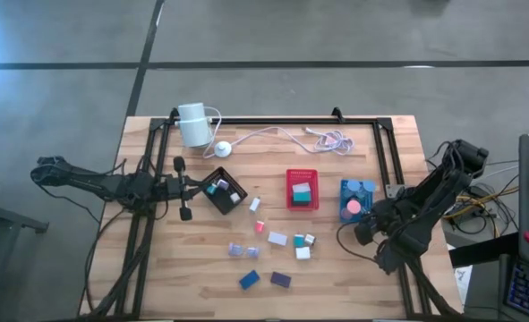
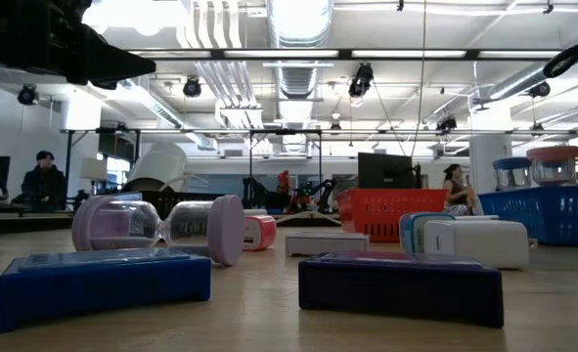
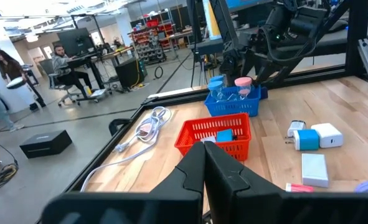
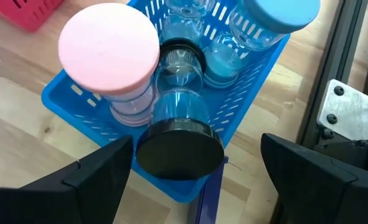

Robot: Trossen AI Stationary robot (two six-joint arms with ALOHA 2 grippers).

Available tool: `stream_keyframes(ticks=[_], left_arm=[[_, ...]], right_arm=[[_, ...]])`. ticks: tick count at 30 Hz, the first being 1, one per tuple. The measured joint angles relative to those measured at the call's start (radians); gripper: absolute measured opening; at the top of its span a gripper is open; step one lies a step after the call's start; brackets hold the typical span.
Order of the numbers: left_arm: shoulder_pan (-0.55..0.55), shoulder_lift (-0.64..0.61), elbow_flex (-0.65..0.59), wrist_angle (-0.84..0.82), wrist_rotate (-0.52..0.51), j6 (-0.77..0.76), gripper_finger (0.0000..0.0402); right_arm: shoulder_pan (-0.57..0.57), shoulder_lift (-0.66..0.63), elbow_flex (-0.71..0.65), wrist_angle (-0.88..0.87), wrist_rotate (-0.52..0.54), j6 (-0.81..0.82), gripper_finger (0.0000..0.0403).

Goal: Pick & Place Office items
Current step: Put the black blue hourglass into the blue bin

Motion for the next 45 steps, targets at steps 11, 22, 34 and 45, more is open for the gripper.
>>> stream_keyframes(ticks=[11, 22, 34, 45], left_arm=[[0.0, 0.0, 0.0, 0.001, 0.0, 0.004, 0.001], [0.0, 0.0, 0.0, 0.001, 0.0, 0.007, 0.001], [0.0, 0.0, 0.0, 0.001, 0.0, 0.007, 0.001], [0.0, 0.0, 0.0, 0.001, 0.0, 0.008, 0.001]], right_arm=[[-0.061, 0.041, 0.0, 0.008, -0.028, -0.045, 0.0342], [-0.062, 0.05, -0.001, 0.011, -0.031, -0.049, 0.0307], [-0.062, 0.056, -0.001, 0.012, -0.037, -0.074, 0.0197], [-0.065, -0.016, 0.038, -0.018, -0.098, -0.128, 0.0197]])
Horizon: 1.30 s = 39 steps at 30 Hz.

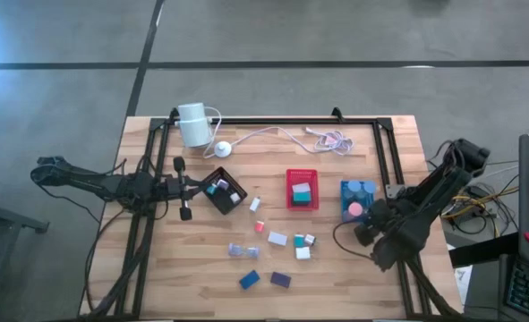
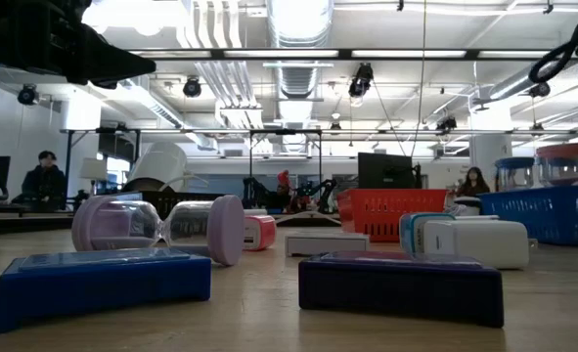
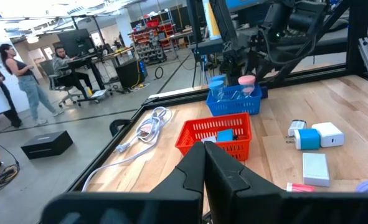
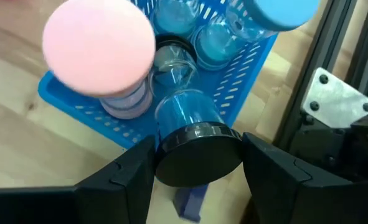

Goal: Pick & Place Office items
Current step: Put the black blue hourglass into the blue bin

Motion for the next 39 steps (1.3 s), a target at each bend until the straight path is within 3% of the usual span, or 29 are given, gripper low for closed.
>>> stream_keyframes(ticks=[11, 26, 39], left_arm=[[0.0, 0.0, 0.0, 0.0, 0.0, 0.0, 0.001], [0.0, 0.0, 0.0, 0.0, 0.0, 0.0, 0.001], [0.0, 0.006, 0.0, -0.003, 0.0, -0.001, 0.001]], right_arm=[[-0.15, -0.119, 0.046, -0.022, -0.136, -0.267, 0.0197], [-0.583, -0.153, 0.104, -0.023, -0.298, -0.863, 0.0197], [-0.74, -0.099, 0.1, -0.017, -0.413, -1.036, 0.0201]])
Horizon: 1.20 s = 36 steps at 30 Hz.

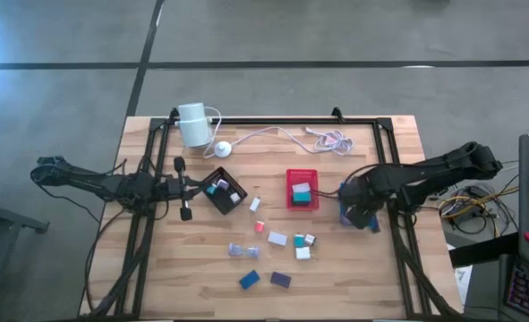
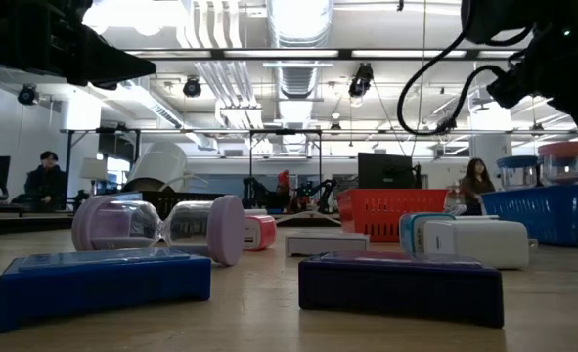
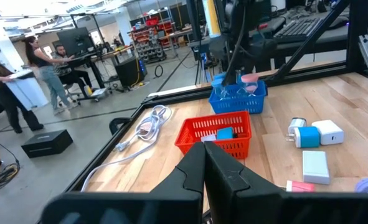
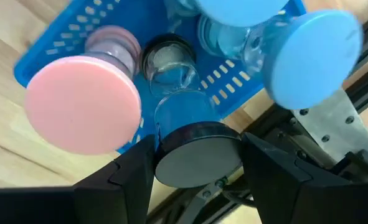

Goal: Pick & Place Office items
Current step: Put the black blue hourglass into the blue bin

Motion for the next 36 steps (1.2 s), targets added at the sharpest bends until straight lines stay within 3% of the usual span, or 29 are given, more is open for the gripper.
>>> stream_keyframes(ticks=[7, 20, 28, 36], left_arm=[[0.0, 0.0, 0.0, 0.0, 0.0, -0.002, 0.001], [0.0, 0.005, 0.0, 0.001, 0.001, -0.002, 0.001], [0.0, 0.005, 0.0, 0.003, 0.002, -0.002, 0.001], [0.0, 0.009, 0.0, 0.003, 0.005, -0.002, 0.001]], right_arm=[[-0.026, 0.086, 0.007, -0.016, -0.06, -0.072, 0.0203], [-0.061, 0.133, 0.068, -0.014, -0.038, -0.14, 0.0203], [-0.079, 0.159, 0.182, -0.139, -0.051, -0.177, 0.0203], [-0.136, 0.296, 0.309, -0.19, -0.071, -0.32, 0.0203]])
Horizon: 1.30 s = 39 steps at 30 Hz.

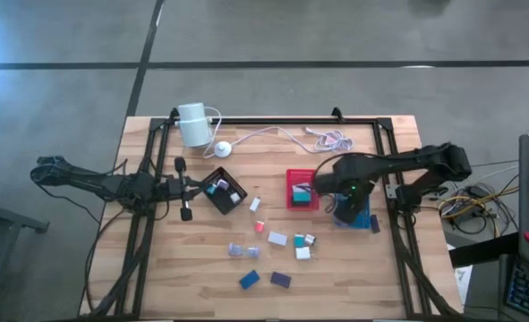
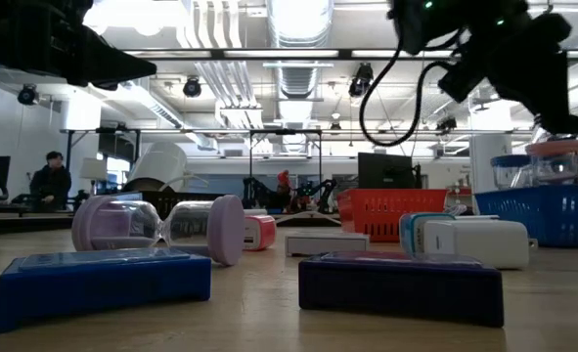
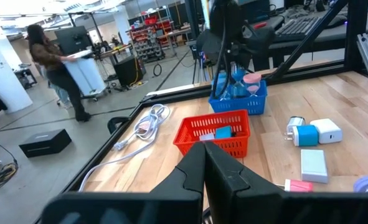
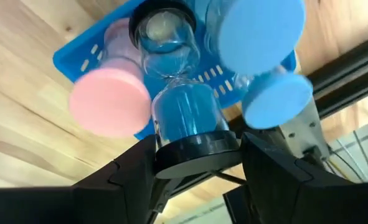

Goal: Pick & Place Office items
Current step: Put the black blue hourglass into the blue bin, then put the white digital clock into the red bin

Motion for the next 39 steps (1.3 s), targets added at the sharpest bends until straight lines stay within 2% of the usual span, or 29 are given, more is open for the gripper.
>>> stream_keyframes(ticks=[10, 21, 31, 39], left_arm=[[0.0, 0.002, 0.0, 0.0, 0.006, 0.0, 0.001], [0.0, 0.002, 0.0, 0.0, 0.007, 0.0, 0.001], [0.0, 0.007, 0.0, 0.0, 0.01, -0.004, 0.001], [0.0, 0.007, 0.0, 0.0, 0.011, -0.004, 0.001]], right_arm=[[-0.058, 0.172, 0.045, -0.024, -0.002, -0.148, 0.0203], [-0.08, 0.188, 0.047, 0.001, 0.007, -0.186, 0.0207], [-0.079, 0.191, 0.074, 0.012, 0.027, -0.199, 0.0258], [-0.079, 0.189, 0.131, 0.005, 0.033, -0.2, 0.0275]])
